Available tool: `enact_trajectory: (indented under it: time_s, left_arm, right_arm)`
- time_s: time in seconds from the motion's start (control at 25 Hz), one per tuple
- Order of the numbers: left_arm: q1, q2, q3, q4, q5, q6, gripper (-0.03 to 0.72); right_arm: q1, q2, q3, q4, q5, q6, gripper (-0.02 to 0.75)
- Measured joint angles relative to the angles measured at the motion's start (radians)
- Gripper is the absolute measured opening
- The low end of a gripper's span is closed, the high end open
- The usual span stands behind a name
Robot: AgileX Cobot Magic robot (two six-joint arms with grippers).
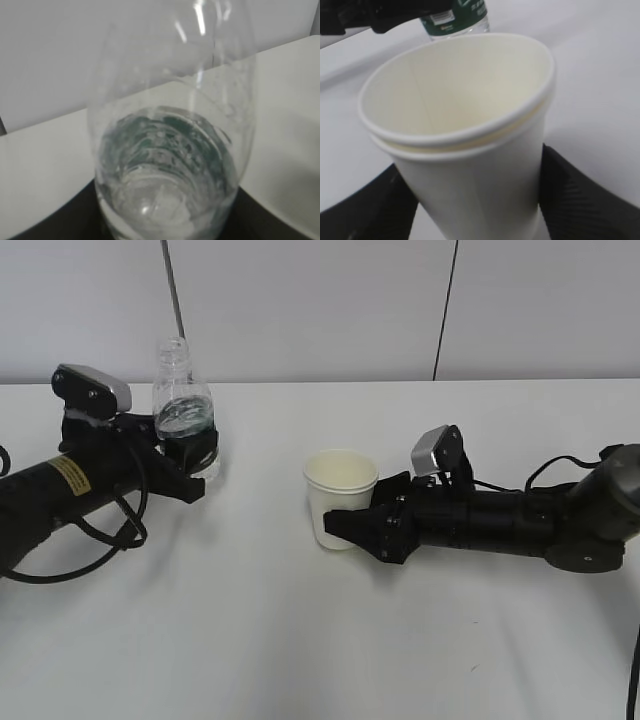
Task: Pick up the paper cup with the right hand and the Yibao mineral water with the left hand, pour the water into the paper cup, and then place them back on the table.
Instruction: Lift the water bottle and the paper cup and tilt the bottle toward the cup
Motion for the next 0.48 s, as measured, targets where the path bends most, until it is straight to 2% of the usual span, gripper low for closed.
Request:
enact_trajectory:
  time_s: [0.2, 0.48]
  left_arm:
    - [0.000, -0.113, 0.001, 0.063, 0.151, -0.001, 0.347]
    - [-0.003, -0.251, 0.004, 0.152, 0.385, -0.001, 0.346]
  right_arm:
    - [0.053, -0.021, 0.000, -0.007, 0.005, 0.003, 0.540]
    - [0.065, -0.034, -0.034, -0.047, 0.009, 0.087, 0.540]
